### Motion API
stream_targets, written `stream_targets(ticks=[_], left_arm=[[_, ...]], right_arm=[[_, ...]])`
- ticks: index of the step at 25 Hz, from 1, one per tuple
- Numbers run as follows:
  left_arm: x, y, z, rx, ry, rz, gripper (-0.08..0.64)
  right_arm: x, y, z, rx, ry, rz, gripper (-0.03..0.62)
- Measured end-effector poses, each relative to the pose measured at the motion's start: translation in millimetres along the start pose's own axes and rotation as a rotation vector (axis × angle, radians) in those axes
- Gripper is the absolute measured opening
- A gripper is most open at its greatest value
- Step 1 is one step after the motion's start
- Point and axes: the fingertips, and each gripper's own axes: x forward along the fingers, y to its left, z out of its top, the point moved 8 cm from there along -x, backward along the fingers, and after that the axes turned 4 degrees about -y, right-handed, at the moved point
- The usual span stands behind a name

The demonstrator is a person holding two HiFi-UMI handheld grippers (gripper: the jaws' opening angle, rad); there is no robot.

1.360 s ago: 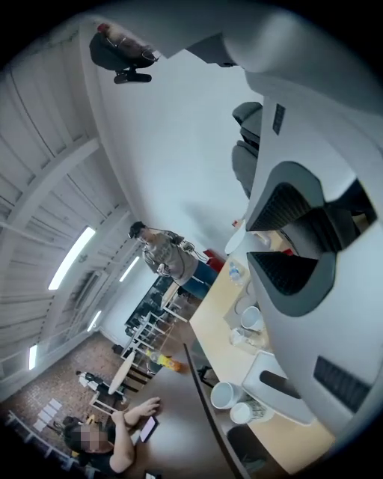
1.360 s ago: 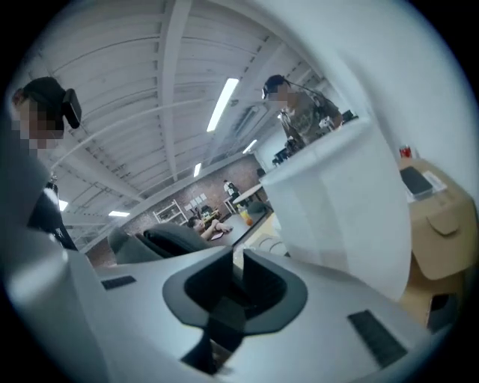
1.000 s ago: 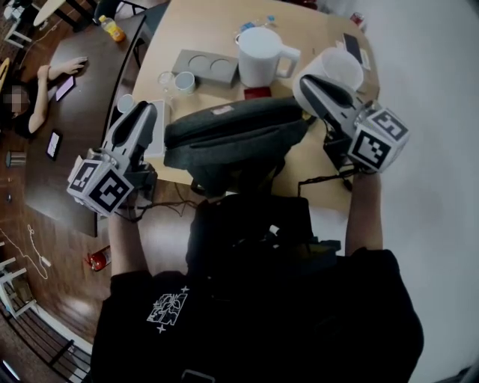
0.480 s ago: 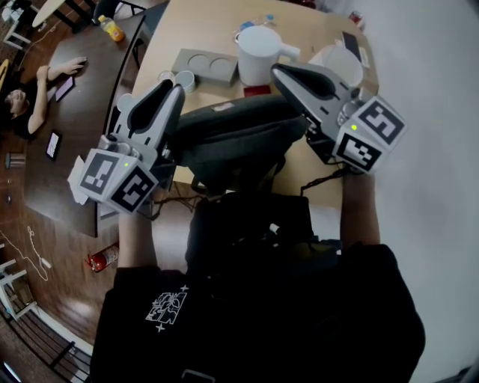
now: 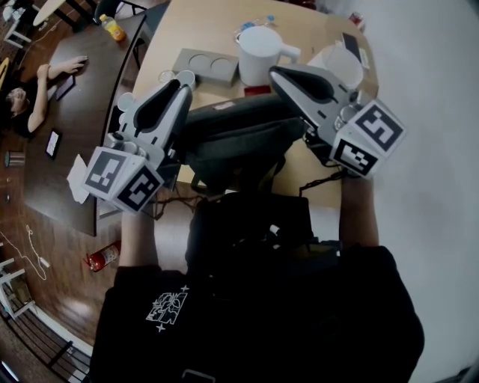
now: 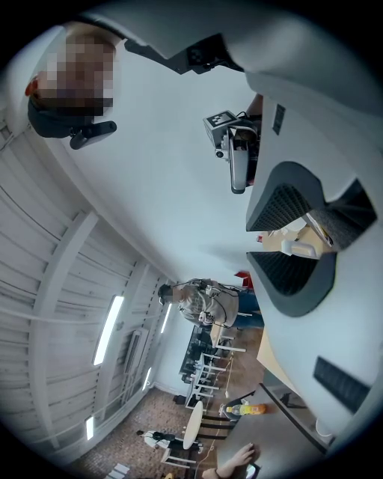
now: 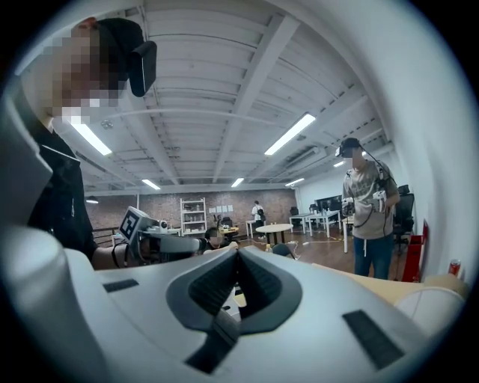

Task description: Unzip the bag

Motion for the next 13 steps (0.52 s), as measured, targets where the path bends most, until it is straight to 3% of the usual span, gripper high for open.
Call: stream_targets(ticks=[13], left_arm=[[-0.3,0.8,-3.5,-0.003,-0.008,-0.008,0.087]], right_arm=[[-2.1,-2.0,-2.9,0.001,0.004,-0.015,0.02]])
